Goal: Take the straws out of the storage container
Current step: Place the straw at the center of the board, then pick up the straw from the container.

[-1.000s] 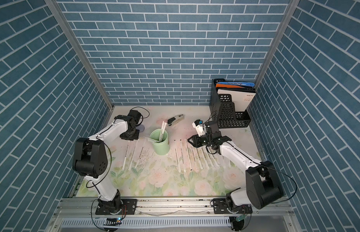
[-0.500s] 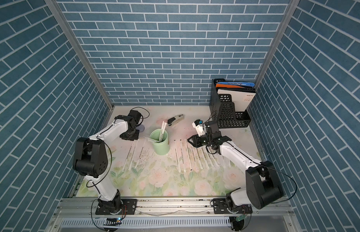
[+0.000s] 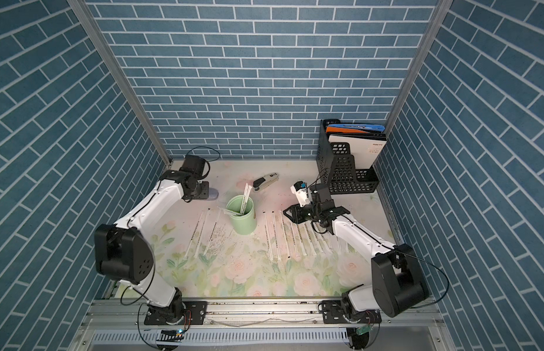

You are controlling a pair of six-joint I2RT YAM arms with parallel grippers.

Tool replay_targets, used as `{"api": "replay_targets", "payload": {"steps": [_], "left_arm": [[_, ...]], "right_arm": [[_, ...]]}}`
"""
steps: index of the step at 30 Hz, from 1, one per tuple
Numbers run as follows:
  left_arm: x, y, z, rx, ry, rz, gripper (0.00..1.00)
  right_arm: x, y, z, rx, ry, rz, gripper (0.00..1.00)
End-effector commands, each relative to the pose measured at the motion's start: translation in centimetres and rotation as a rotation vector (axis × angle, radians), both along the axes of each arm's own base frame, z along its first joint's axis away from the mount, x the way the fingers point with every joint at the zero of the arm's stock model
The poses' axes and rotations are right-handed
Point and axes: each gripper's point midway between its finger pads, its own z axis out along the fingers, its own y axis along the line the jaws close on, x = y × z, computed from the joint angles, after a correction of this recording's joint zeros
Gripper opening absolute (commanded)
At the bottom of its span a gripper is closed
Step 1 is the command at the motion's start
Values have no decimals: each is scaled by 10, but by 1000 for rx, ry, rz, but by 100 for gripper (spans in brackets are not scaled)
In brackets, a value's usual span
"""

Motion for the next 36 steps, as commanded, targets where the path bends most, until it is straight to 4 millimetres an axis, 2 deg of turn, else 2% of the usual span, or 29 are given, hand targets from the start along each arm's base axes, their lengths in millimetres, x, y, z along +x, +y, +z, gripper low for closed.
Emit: {"api": "replay_targets", "payload": {"steps": [1,6,8,13,20,25,36], "left_arm": [[3,-46,42,-215,-184,-144,61],[-16,-89,75,-247,-326,-317,69],[-22,-106,79,-266,-352,-373,73],[-20,-127,53,-315,-298,-399,70],[-23,-164,19,-318,-242,-449,63],[-23,-174,5,-309,-216,-455,55],[-20,-168,-3,-268,-204,-425,48]], "right_arm": [[-4,0,1,15,-5,-7,38],[-8,-2,6,26,0,-17,38],[-8,-1,11,36,-9,-20,38],[-8,-1,15,48,-6,-24,38],[-8,-1,9,41,8,-27,38],[-7,0,8,42,13,-25,38],[-9,-1,8,43,14,-24,39]]}}
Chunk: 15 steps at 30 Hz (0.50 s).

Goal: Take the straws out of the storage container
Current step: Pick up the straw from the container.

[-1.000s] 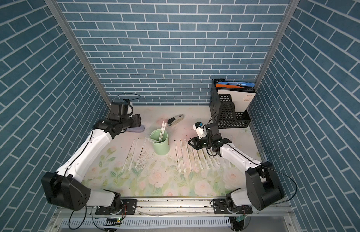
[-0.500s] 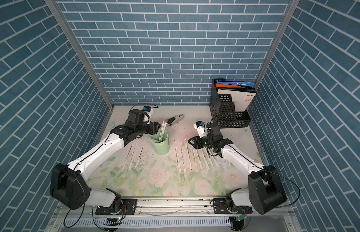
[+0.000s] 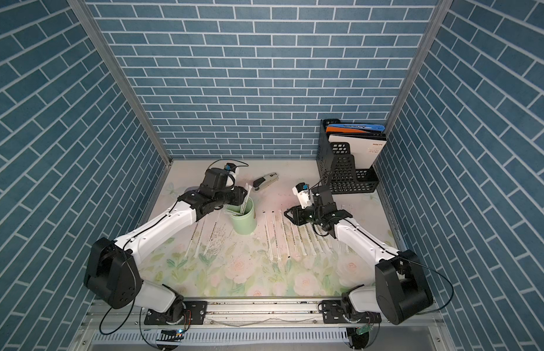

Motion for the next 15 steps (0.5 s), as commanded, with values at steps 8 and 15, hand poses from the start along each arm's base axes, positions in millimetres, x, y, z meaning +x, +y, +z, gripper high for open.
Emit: {"api": "replay_targets", "payload": {"steps": [8,15], "left_arm": [[5,0,-12,26,14,15,46],[8,3,-10,42,8,29,43]], "right_arm": [[-2,3,1,16,14,-2,39],[-2,3,2,19,12,-1,39]]}}
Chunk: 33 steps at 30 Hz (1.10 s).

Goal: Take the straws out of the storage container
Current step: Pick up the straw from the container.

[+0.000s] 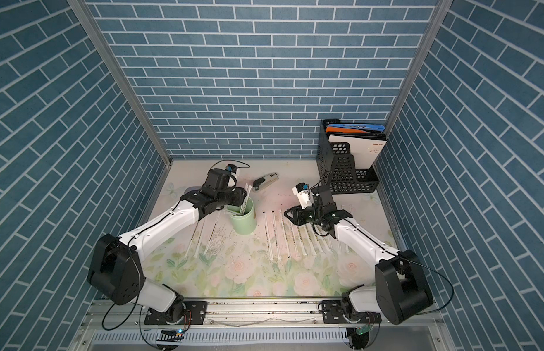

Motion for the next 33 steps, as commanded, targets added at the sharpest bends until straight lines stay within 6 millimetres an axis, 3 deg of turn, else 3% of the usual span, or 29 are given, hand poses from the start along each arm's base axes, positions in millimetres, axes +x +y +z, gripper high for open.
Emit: {"api": "replay_targets", "payload": {"steps": [1,20,33], "left_arm": [[5,1,1,21,-9,15,42],[12,-4,5,14,-15,9,35],[12,-2,6,25,-16,16,18]], "right_arm": [[-2,3,3,19,11,-1,39],[-2,4,3,16,13,3,39],[0,4,3,15,12,1,39]]}}
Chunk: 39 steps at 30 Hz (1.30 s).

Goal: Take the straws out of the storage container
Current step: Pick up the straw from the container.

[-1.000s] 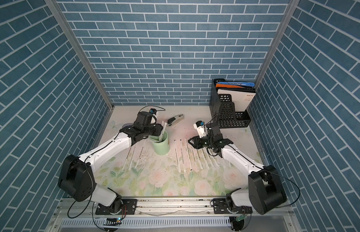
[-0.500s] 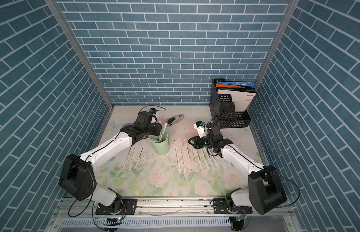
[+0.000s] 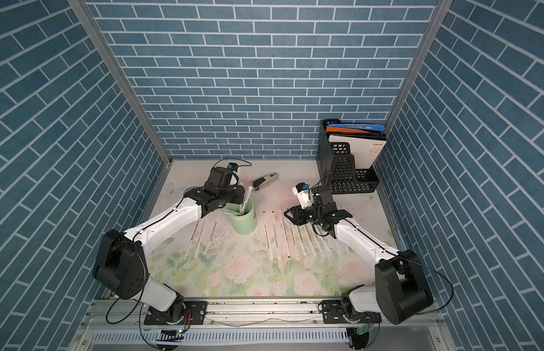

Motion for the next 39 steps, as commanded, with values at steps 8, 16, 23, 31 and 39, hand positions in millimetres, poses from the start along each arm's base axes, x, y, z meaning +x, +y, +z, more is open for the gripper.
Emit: {"api": "replay_targets", "payload": {"steps": [8,16,23,31,39], "left_arm": [[1,-1,16,-2,-20,-1,12],[-1,3,36,-5,-49,6,11],[-7,8,65,-4,-83,6,11],[-17,19,113,-16,-161,29,11],[-30,41,179,1,-267,74,11]], "right_arm": [[0,4,5,17,9,1,39],[2,6,8,23,4,4,39],[4,8,14,35,-9,8,39],[4,11,16,50,-18,19,39],[5,13,22,61,-33,31,40]]}}
